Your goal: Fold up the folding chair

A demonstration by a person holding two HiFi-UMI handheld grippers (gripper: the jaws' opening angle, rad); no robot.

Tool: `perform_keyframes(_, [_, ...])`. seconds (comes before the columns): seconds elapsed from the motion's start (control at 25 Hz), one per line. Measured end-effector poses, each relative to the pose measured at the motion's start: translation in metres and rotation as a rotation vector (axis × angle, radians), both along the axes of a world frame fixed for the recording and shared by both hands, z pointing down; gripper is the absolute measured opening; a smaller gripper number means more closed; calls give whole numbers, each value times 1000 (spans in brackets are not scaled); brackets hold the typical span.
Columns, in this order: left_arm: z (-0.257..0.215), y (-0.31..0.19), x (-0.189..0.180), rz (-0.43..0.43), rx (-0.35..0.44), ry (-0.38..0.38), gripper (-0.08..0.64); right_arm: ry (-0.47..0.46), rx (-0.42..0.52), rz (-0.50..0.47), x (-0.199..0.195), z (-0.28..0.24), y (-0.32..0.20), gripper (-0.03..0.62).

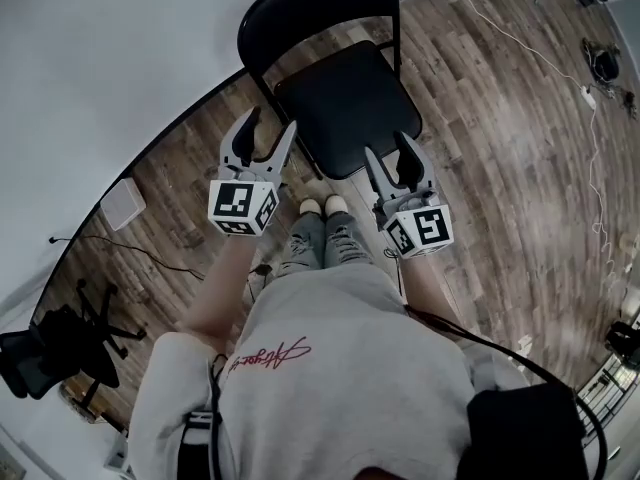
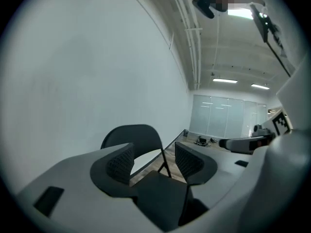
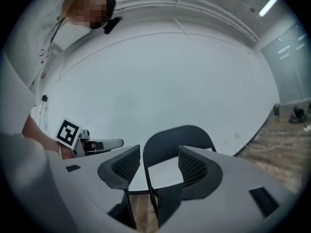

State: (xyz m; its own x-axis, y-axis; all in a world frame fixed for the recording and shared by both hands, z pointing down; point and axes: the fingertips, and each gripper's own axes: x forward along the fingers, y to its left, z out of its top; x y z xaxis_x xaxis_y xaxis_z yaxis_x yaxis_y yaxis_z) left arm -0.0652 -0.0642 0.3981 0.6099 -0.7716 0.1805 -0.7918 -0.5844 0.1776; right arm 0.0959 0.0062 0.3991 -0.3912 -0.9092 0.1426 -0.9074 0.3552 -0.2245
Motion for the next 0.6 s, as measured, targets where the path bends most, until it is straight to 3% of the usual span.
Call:
perform_keyframes(0.16, [80, -49, -20, -111, -113, -50, 284, -149, -202, 154, 30, 97, 13, 241])
perform_keyframes(0.36, [191, -105, -45, -238, -243, -226, 308, -190, -351, 388, 65, 205, 33, 245])
perform_keyframes(0.44, [215, -123, -47, -298, -260, -226, 311, -210, -411, 477, 75, 246, 40, 245])
perform_keyframes(0.6, [238, -150, -44, -378, -258, -220, 311, -352, -535, 673, 94, 325, 54, 245])
